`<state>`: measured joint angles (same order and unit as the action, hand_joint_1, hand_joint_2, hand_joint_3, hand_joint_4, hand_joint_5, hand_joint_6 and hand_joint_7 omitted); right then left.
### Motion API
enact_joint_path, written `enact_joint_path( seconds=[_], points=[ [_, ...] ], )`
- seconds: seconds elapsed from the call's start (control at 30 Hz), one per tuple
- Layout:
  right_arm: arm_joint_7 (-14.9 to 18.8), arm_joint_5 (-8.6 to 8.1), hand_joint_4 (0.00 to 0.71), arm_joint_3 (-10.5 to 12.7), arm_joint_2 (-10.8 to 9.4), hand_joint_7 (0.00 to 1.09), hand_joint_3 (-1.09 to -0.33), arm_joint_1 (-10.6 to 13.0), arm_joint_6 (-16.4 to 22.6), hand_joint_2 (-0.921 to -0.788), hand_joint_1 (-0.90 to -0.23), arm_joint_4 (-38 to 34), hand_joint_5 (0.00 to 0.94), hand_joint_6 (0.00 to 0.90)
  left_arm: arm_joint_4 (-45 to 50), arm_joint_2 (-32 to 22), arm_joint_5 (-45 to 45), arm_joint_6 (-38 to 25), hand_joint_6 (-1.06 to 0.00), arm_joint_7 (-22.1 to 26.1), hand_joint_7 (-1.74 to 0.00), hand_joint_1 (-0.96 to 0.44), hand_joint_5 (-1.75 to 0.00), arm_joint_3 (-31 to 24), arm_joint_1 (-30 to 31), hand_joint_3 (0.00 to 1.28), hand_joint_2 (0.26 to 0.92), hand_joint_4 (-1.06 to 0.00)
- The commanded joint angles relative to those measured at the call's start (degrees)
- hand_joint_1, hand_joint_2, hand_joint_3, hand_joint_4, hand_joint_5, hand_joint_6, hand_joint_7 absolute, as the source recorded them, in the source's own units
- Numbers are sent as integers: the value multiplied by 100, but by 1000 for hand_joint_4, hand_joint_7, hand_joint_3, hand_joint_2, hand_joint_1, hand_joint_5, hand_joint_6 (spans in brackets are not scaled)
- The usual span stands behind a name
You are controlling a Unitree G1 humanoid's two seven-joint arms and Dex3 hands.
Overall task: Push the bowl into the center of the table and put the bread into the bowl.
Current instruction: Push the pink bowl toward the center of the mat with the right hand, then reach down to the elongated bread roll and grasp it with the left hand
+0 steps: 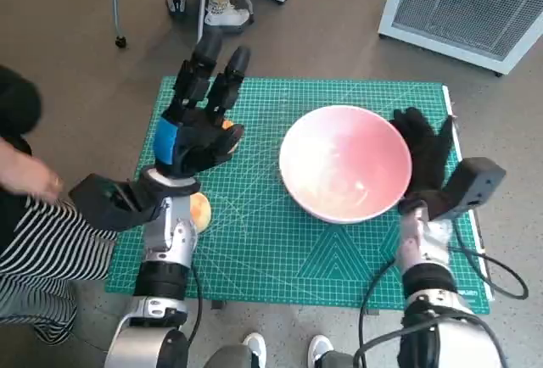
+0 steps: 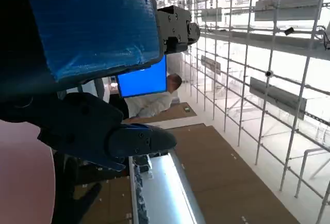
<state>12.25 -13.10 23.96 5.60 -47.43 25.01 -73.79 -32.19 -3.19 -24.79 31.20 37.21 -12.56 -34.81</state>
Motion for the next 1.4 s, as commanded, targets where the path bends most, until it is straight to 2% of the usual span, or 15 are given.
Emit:
enact_joint_path(
  seconds=[0.03,0.33,0.53,0.87,1.0,1.17,1.3,1.4],
  points=[
    [-26,64,53,-83,-148,197,-950,-51,-153,-921,-573,-96,0,87,108,-60,-3,-36,-20,-28,-209,-514,-10,-16,94,346,921,-126],
    [-65,41,64,-126,-326,175,-933,-201,-308,-921,-579,-131,5,94,52,-66,41,42,-20,-57,-210,-514,-4,9,93,343,921,-118],
    [-34,66,65,-177,-336,162,-931,-221,-310,-921,-574,-113,4,96,17,-59,76,57,-20,-93,-210,-511,-3,28,72,345,921,-117],
    [41,192,61,-314,5,143,-931,-140,-74,-921,-573,-5,2,101,0,-33,105,81,-21,-110,-210,-519,-3,83,71,348,921,-119],
    [10,324,63,-396,213,140,-933,-40,286,-921,-577,170,3,104,-28,-23,119,110,-21,-121,-209,-519,-3,95,54,348,921,-120],
    [-59,413,69,-508,342,142,-924,76,727,-921,-591,383,5,114,-59,-22,106,121,-20,-104,-209,-523,-2,102,28,350,921,-119],
    [-68,516,82,-590,448,145,-896,264,1439,-921,-612,851,9,123,-109,-7,72,117,-13,-61,-205,-525,0,108,-31,353,921,-114],
    [-27,565,88,-694,437,150,-874,446,1872,-921,-634,1286,10,133,-83,9,66,104,-9,-53,-203,-526,0,126,-52,356,921,-110]
  ],
)
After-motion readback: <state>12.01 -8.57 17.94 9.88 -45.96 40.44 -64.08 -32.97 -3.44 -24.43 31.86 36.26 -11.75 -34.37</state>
